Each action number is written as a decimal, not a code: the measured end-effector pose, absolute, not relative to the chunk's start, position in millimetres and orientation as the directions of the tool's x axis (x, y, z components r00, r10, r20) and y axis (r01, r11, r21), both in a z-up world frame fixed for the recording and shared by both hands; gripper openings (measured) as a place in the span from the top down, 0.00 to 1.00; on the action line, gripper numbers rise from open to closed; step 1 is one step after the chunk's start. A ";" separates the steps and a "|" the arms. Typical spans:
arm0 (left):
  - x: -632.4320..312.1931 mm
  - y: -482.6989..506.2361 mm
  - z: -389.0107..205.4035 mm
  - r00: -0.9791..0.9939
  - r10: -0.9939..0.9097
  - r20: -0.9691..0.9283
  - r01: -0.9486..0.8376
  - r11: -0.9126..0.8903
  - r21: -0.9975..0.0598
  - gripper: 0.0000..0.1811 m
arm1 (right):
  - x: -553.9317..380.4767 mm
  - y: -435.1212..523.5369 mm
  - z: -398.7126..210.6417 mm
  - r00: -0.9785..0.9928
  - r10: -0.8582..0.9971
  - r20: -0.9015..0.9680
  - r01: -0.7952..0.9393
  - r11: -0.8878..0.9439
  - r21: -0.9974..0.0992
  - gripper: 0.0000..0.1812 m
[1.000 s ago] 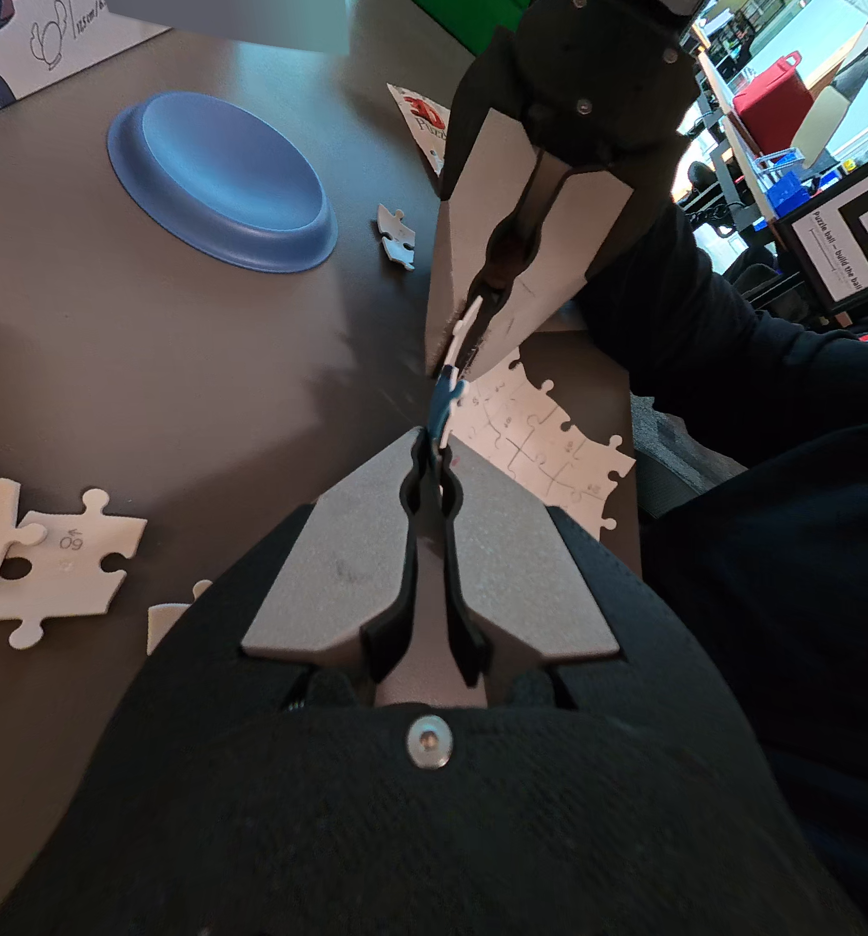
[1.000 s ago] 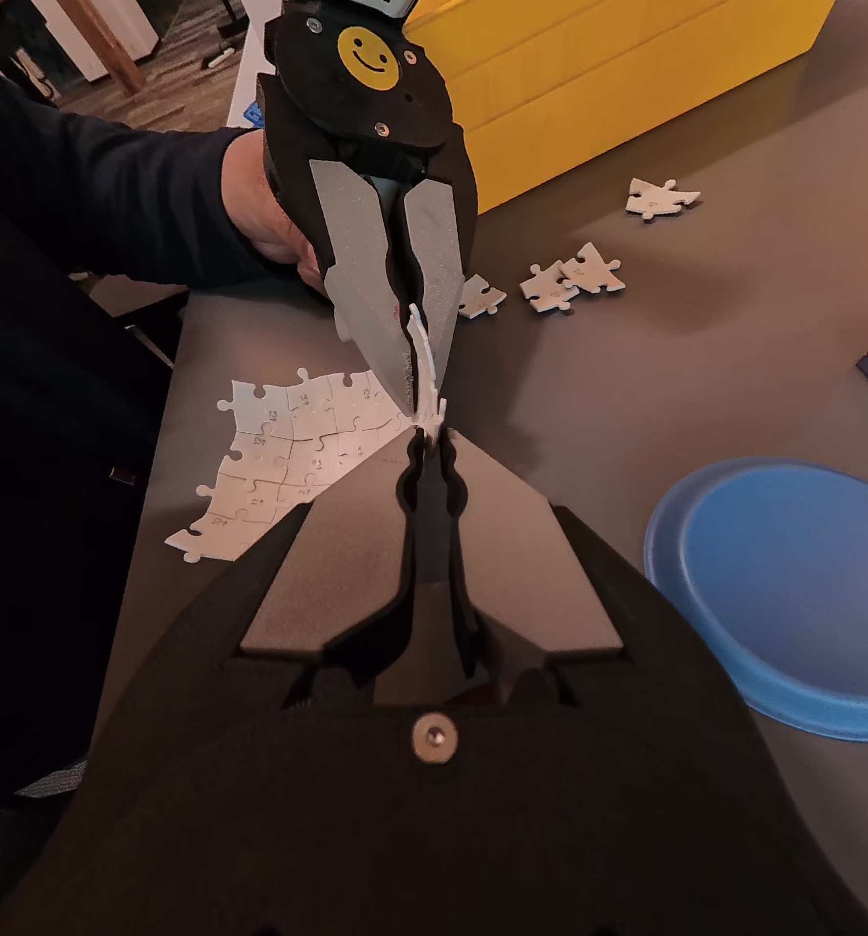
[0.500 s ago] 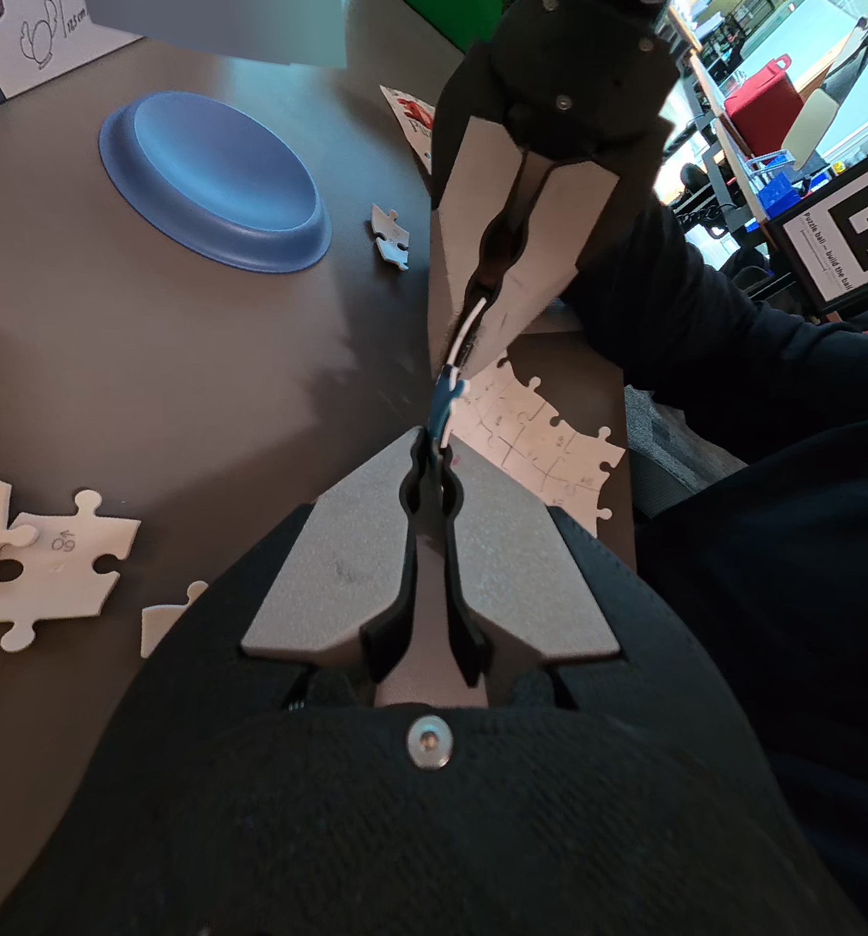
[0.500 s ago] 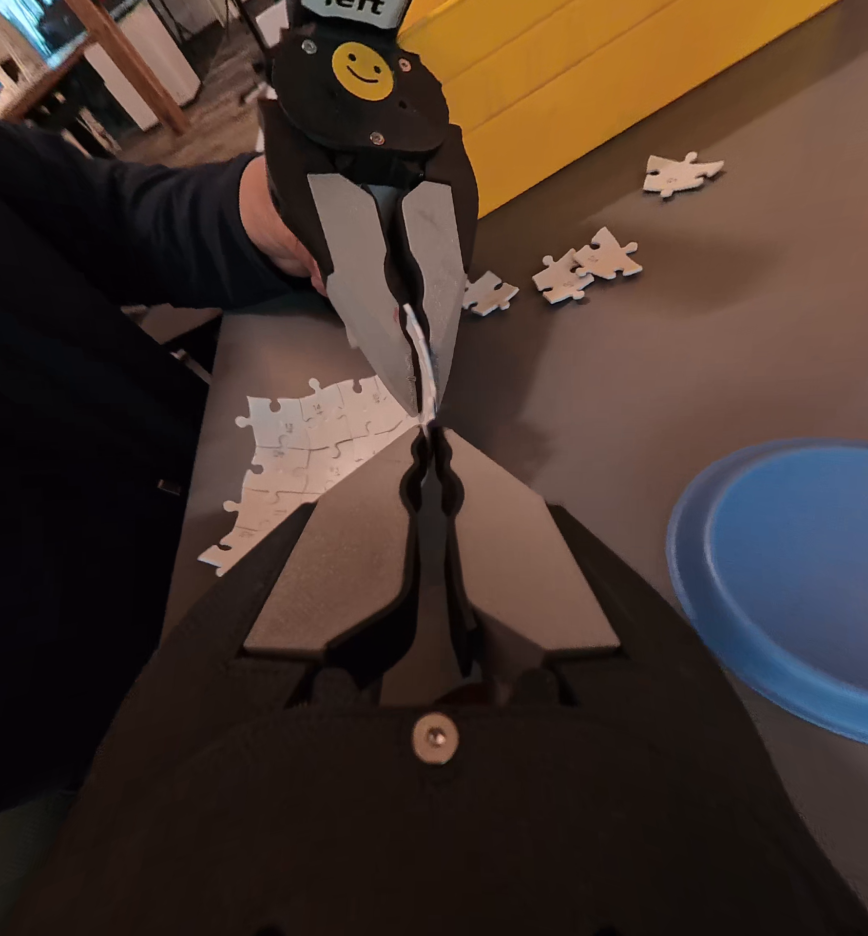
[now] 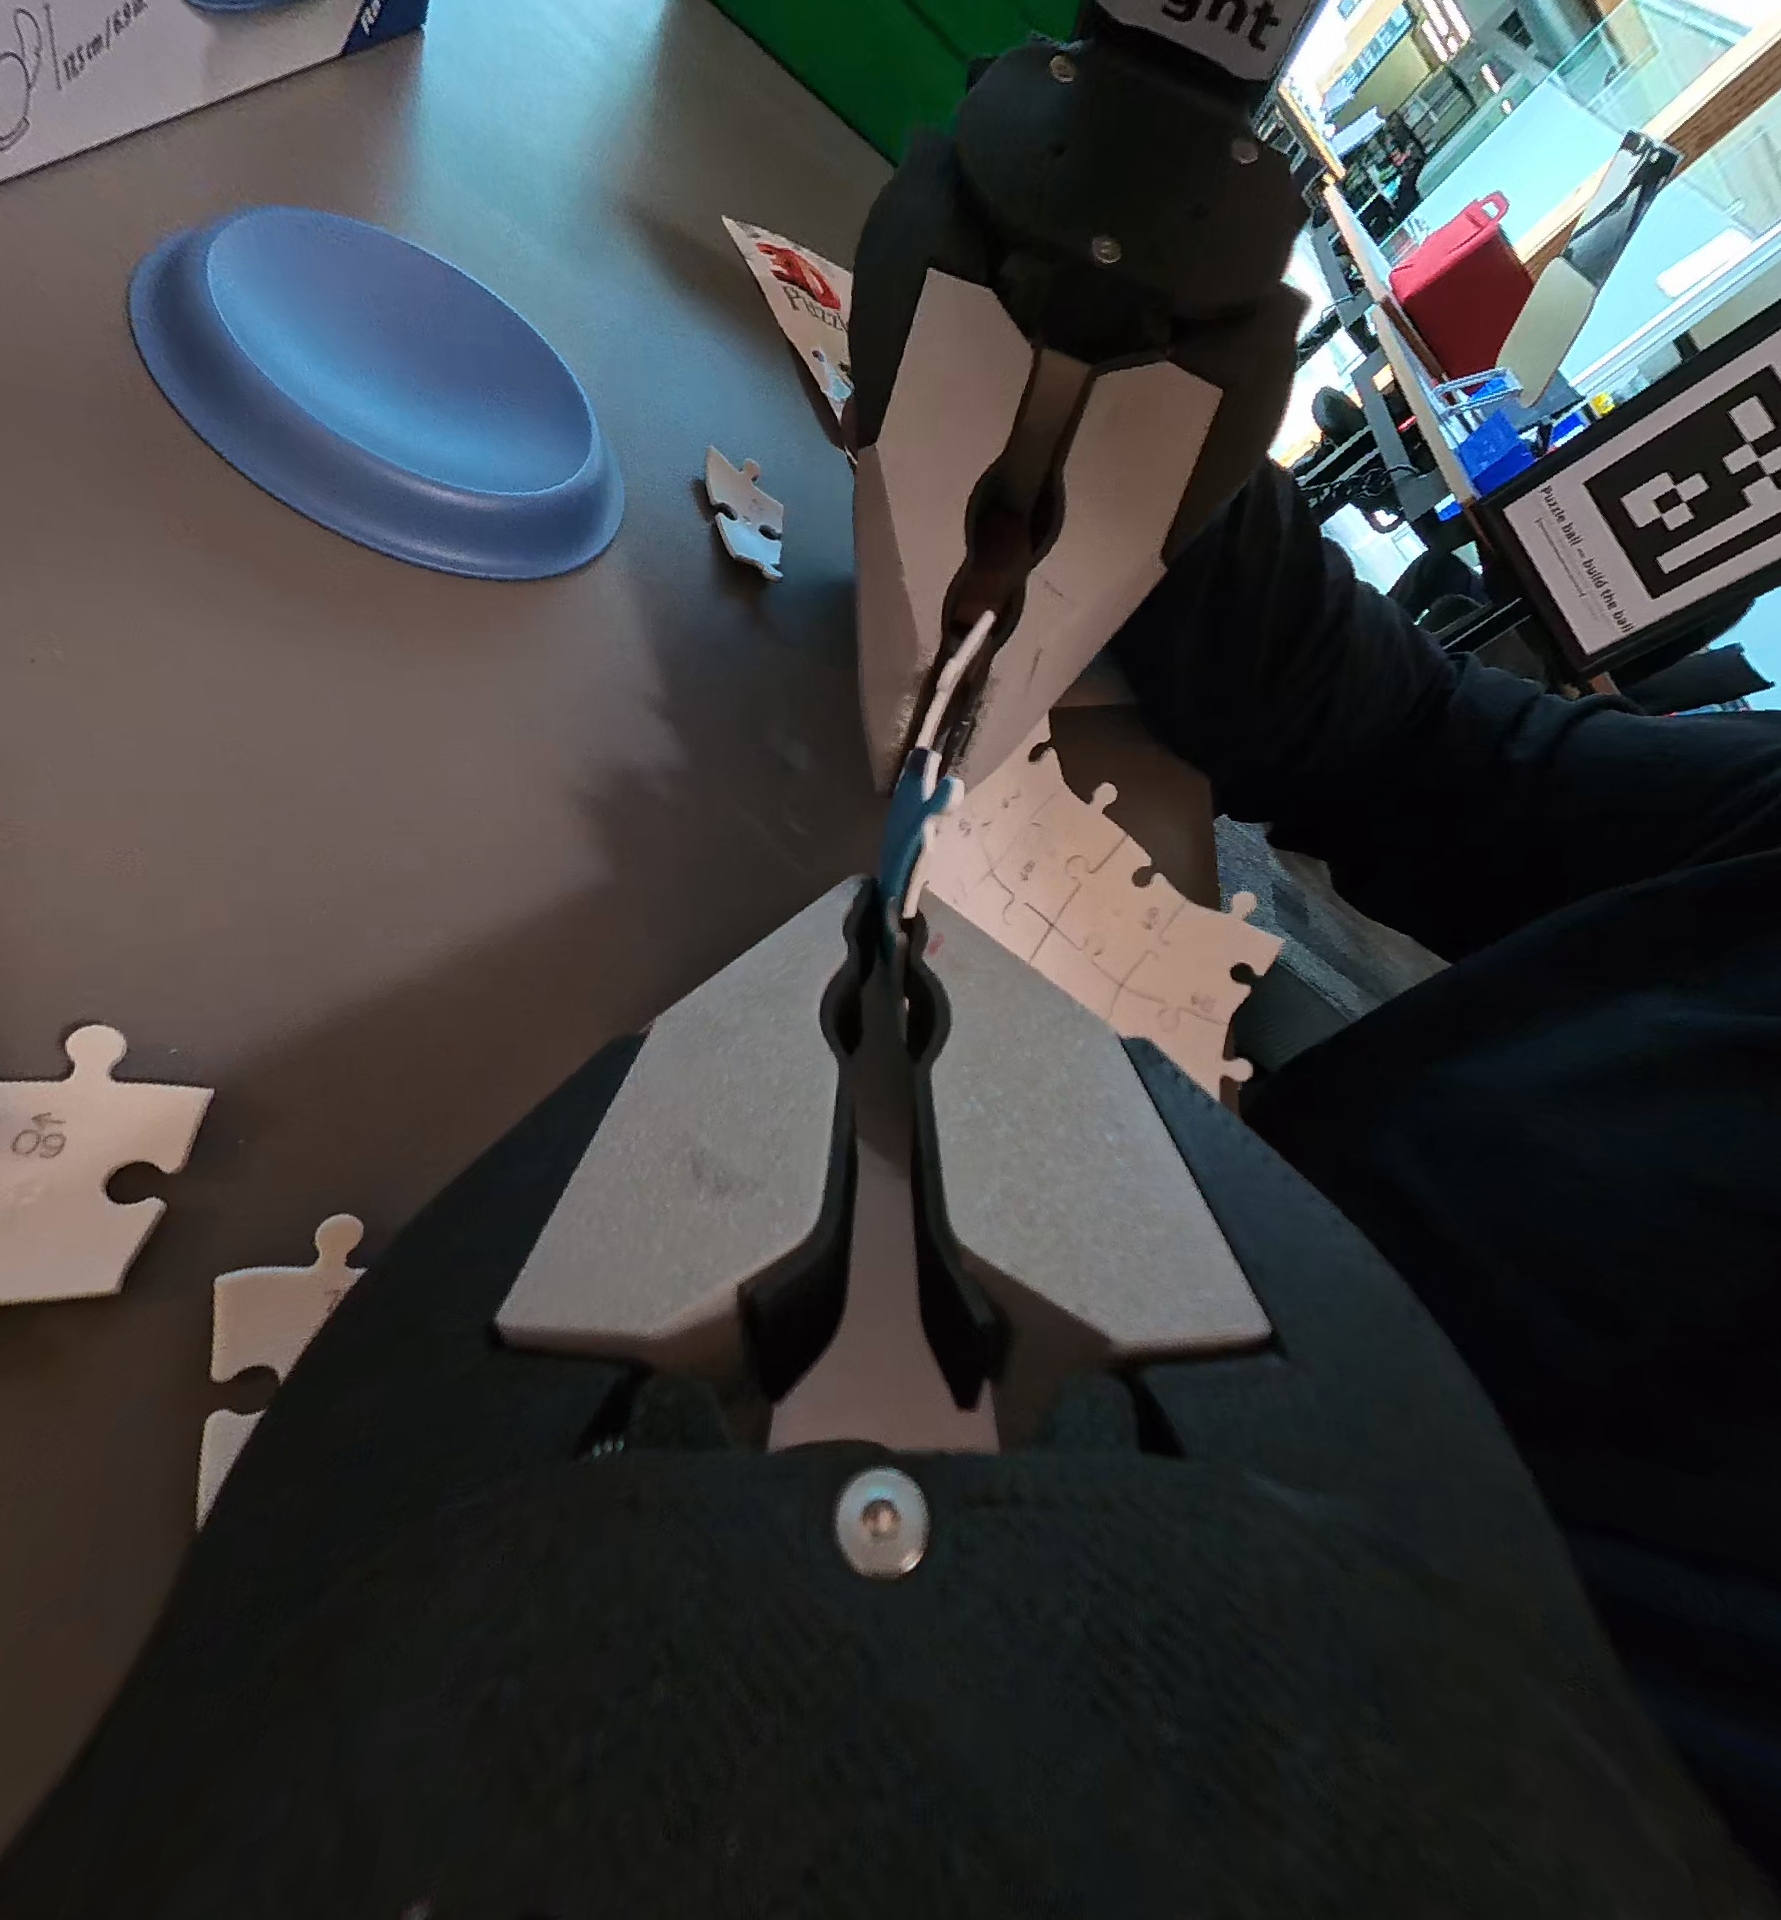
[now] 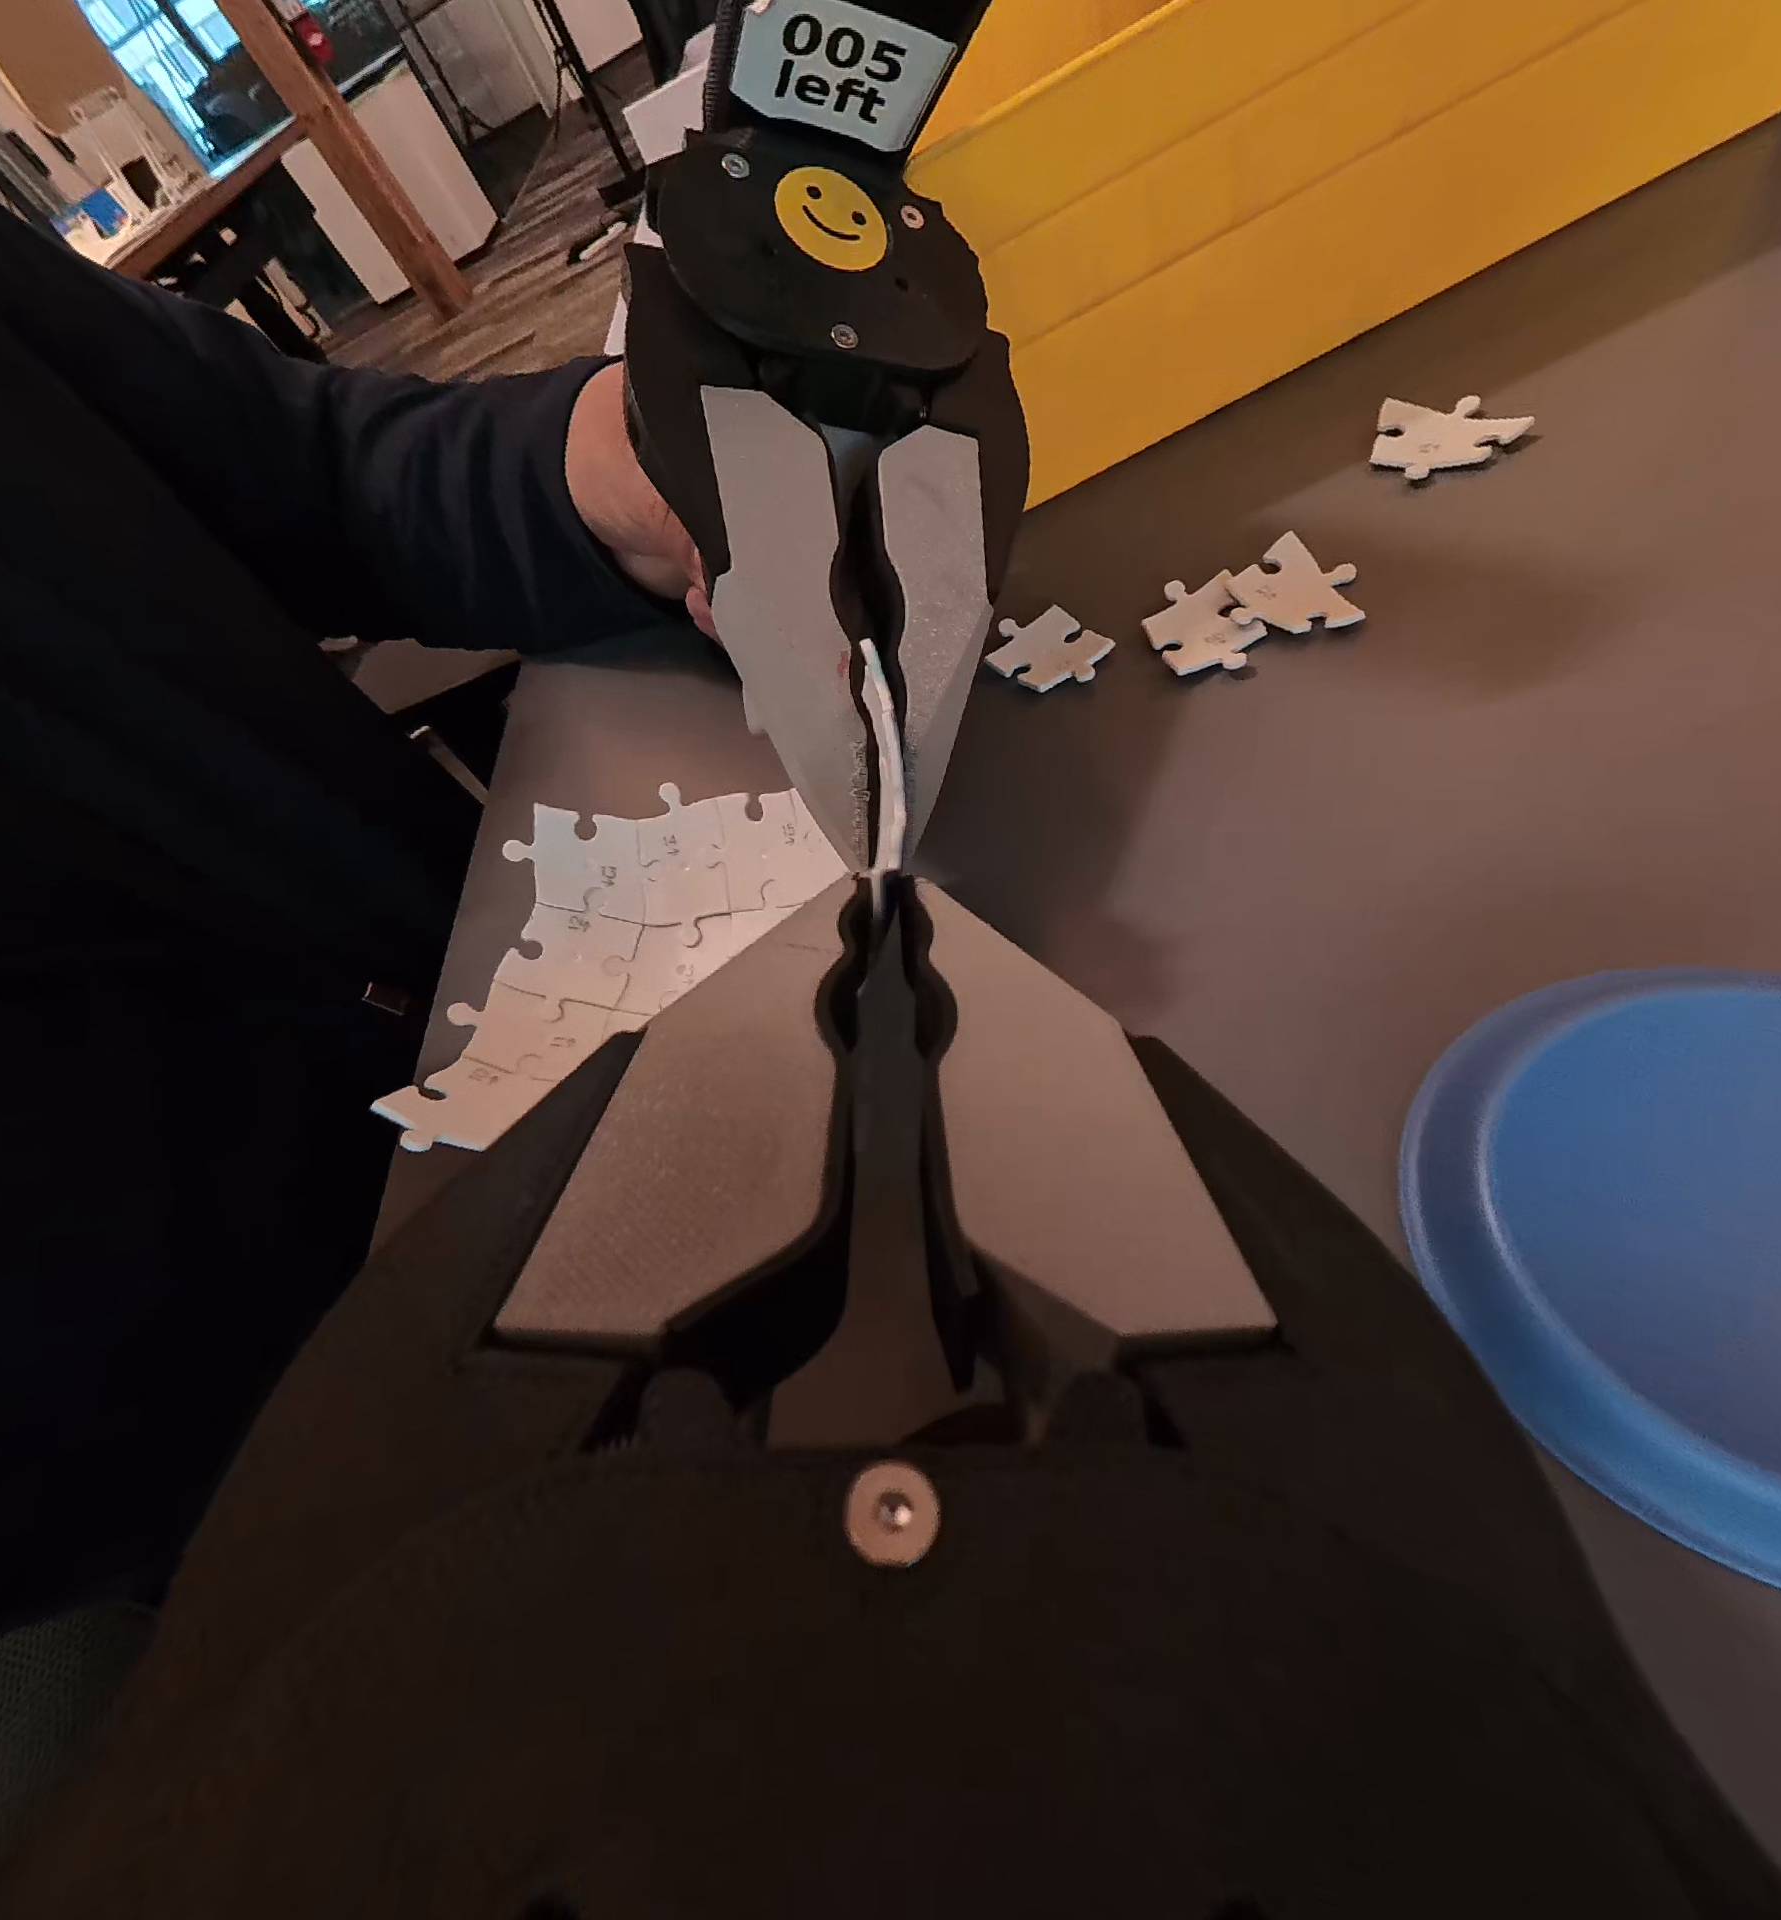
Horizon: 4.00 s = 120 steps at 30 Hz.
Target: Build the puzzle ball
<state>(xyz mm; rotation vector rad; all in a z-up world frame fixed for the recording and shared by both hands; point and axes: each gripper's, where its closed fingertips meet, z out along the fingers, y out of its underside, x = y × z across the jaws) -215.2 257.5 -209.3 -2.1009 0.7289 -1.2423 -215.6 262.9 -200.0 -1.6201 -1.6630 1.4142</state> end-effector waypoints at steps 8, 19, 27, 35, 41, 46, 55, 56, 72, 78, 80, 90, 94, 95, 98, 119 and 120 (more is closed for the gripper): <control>-214.1 257.0 -207.3 0.408 -0.701 0.584 -0.148 -0.683 -0.716 1.00 | -213.7 261.4 -199.1 -0.239 0.898 -0.370 0.490 -0.217 -0.844 0.99; -216.5 259.7 -210.1 0.430 -0.697 0.574 -0.150 -0.682 -0.716 1.00 | -215.7 264.8 -203.0 -0.205 0.901 -0.382 0.503 -0.237 -0.831 1.00; -213.3 258.5 -208.1 0.417 -0.700 0.580 -0.143 -0.681 -0.718 1.00 | -211.4 266.0 -200.6 -0.205 0.900 -0.384 0.507 -0.238 -0.828 0.94; -217.5 262.1 -206.5 0.431 -0.694 0.577 -0.125 -0.679 -0.724 1.00 | -204.8 266.8 -199.6 -0.212 0.889 -0.406 0.512 -0.252 -0.821 0.92; -218.0 263.7 -208.5 0.446 -0.691 0.568 -0.129 -0.678 -0.723 1.00 | -206.3 263.0 -207.6 -0.200 0.888 -0.415 0.552 -0.248 -0.796 0.98; -215.9 264.7 -210.4 0.466 -0.692 0.552 -0.143 -0.674 -0.724 1.00 | -205.6 262.2 -213.0 -0.190 0.887 -0.421 0.577 -0.246 -0.779 0.99; -216.1 264.6 -211.0 0.478 -0.691 0.542 -0.158 -0.675 -0.721 1.00 | -207.2 260.2 -216.6 -0.182 0.875 -0.449 0.591 -0.268 -0.761 0.99; -216.4 264.2 -211.5 0.480 -0.692 0.539 -0.163 -0.675 -0.720 1.00 | -207.6 260.1 -217.7 -0.178 0.882 -0.437 0.594 -0.257 -0.762 0.99; -223.1 271.0 -209.0 0.497 -0.661 0.563 -0.116 -0.693 -0.712 1.00 | -208.9 268.7 -209.0 -0.156 0.859 -0.488 0.554 -0.333 -0.763 0.98; -220.0 268.6 -211.9 0.504 -0.668 0.547 -0.141 -0.689 -0.711 1.00 | -204.5 262.6 -219.0 -0.174 0.892 -0.417 0.611 -0.234 -0.756 0.98; -219.2 268.1 -212.4 0.506 -0.671 0.542 -0.149 -0.687 -0.711 1.00 | -203.8 263.1 -221.0 -0.173 0.902 -0.396 0.620 -0.213 -0.755 0.99; -221.6 267.0 -217.8 0.510 -0.648 0.566 -0.148 -0.714 -0.684 1.00 | -206.8 260.5 -231.7 -0.187 0.904 -0.384 0.657 -0.176 -0.733 1.00; -222.9 266.7 -219.1 0.510 -0.647 0.567 -0.151 -0.717 -0.681 1.00 | -208.0 259.2 -232.7 -0.179 0.879 -0.443 0.668 -0.222 -0.711 1.00; -223.3 267.6 -219.1 0.513 -0.647 0.565 -0.149 -0.715 -0.683 1.00 | -208.4 259.9 -232.4 -0.170 0.868 -0.467 0.667 -0.247 -0.703 1.00; -224.6 268.4 -219.4 0.516 -0.649 0.559 -0.151 -0.711 -0.687 1.00 | -209.4 260.2 -231.7 -0.140 0.803 -0.579 0.672 -0.352 -0.652 1.00; -220.2 262.1 -219.2 0.495 -0.684 0.536 -0.201 -0.691 -0.695 1.00 | -213.5 254.0 -229.3 -0.130 0.701 -0.701 0.702 -0.435 -0.564 1.00; -220.1 261.5 -220.0 0.497 -0.688 0.529 -0.212 -0.688 -0.694 1.00 | -213.2 253.2 -230.2 -0.123 0.691 -0.712 0.708 -0.441 -0.551 1.00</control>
